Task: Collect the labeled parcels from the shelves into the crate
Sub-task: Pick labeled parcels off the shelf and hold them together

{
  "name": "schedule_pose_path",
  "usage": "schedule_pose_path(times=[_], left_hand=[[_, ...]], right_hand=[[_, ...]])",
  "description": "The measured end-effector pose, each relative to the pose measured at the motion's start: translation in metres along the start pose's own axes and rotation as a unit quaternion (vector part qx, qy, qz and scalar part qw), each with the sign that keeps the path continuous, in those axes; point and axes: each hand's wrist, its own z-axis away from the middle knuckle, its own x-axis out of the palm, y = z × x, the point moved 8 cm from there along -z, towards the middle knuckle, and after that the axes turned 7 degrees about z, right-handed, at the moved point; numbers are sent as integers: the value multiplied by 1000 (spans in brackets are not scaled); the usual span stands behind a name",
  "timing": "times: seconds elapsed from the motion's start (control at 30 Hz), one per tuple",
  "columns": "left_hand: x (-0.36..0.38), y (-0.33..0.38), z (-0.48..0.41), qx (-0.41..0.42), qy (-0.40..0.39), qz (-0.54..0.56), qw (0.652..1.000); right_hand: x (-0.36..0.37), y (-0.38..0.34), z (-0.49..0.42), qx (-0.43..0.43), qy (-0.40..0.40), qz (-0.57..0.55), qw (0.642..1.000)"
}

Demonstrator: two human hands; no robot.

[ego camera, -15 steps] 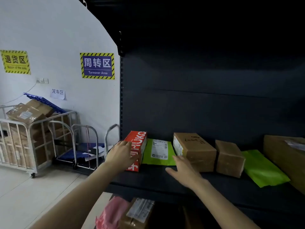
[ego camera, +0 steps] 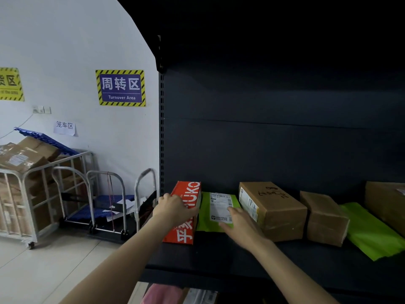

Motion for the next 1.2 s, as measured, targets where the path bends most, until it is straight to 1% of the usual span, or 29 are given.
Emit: schedule_pose_path(times=[0.17,0.33,0.43,0.5,0.57,0.73,0.83,1.03,1.2], left_hand=[[-7,-23,-4,-13,8,18,1000],[-22,-41,4,-20,38,35,998],[-28,-44,9,-17,45,32,998],[-29,-45,11,-14,46,27,998],[-28,-46,12,-22,40,21,999],[-28,-42,13,-25,53,17,998],[-27,-43,12,-32,60,21,997],[-28,-50,11,-31,86,59,994],[-37,-53,18,-32,120,98,987]], right_hand=[[6,8,-11,24,10,13,1000],[19,18,-24,58,-5,88,994],[33,27,-30,89,-40,67,993],[39,31,-32,103,-47,61,992],[41,31,-35,104,-36,72,991],[41,16,-41,95,21,73,993],[44,9,-39,94,39,81,992],[39,7,-30,59,70,82,992],[14,3,-21,36,138,56,988]])
